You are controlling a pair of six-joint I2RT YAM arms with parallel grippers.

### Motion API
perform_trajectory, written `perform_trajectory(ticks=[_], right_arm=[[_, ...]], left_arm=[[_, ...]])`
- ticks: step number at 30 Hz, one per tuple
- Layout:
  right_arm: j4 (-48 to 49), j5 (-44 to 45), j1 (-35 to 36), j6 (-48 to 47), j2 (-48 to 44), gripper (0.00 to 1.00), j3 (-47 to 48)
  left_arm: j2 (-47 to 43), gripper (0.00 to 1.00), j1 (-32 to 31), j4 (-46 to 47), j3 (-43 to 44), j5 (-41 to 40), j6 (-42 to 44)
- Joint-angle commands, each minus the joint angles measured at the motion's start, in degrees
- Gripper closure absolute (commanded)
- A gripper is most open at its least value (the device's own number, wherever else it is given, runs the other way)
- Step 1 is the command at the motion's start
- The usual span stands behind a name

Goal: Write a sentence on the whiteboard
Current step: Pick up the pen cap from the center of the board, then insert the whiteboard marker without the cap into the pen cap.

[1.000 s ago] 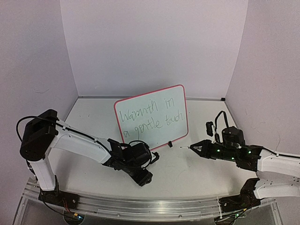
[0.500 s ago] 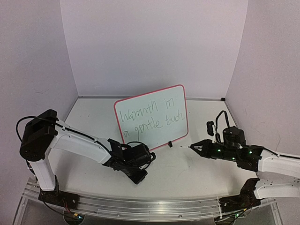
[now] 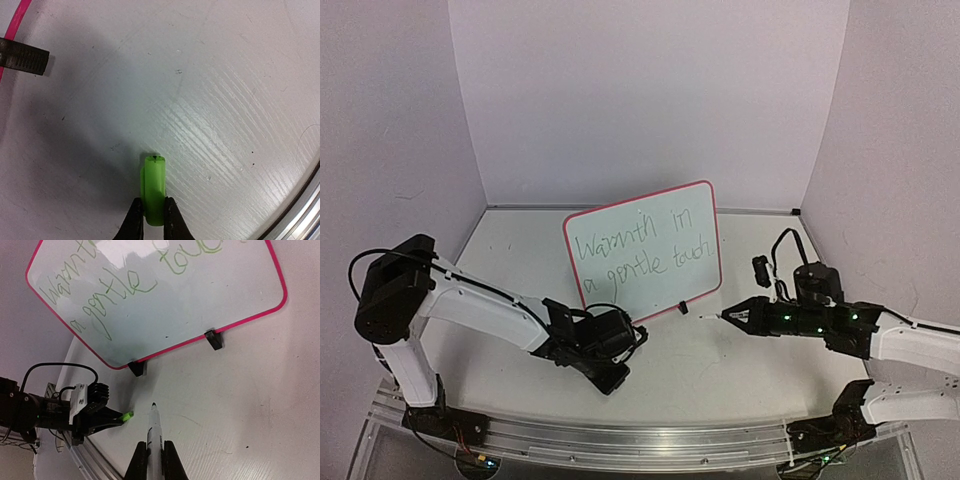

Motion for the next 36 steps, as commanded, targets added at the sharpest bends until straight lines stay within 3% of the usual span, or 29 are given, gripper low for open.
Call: perform_trajectory(ticks=[1, 7, 12, 22, 36], right_arm=[[-0.3, -15.1, -2.4, -4.5, 5.1, 1.00, 4.3], [-0.4, -32.4, -2.8, -6.5, 13.8, 1.00, 9.3], [-0.4, -41.2, -2.8, -6.6, 19.1, 1.00, 12.5], [-0.5, -47.6, -2.7, -5.4, 23.9, 1.00, 13.2], [-4.7, -47.4, -2.5, -7.3, 24.6, 1.00, 11.6]], left_arm=[[-6.1, 1.00, -0.4, 6.6, -4.4, -1.5, -0.5], [-13.6, 1.00, -1.9, 19.9, -10.7, 3.0, 2.5], [-15.5, 1.00, -3.3, 26.5, -13.0, 6.9, 3.1], [-15.9, 1.00, -6.3, 31.8, -13.9, 7.1, 1.2], [-17.3, 1.00, -6.9, 34.1, -15.3, 5.2, 0.0]])
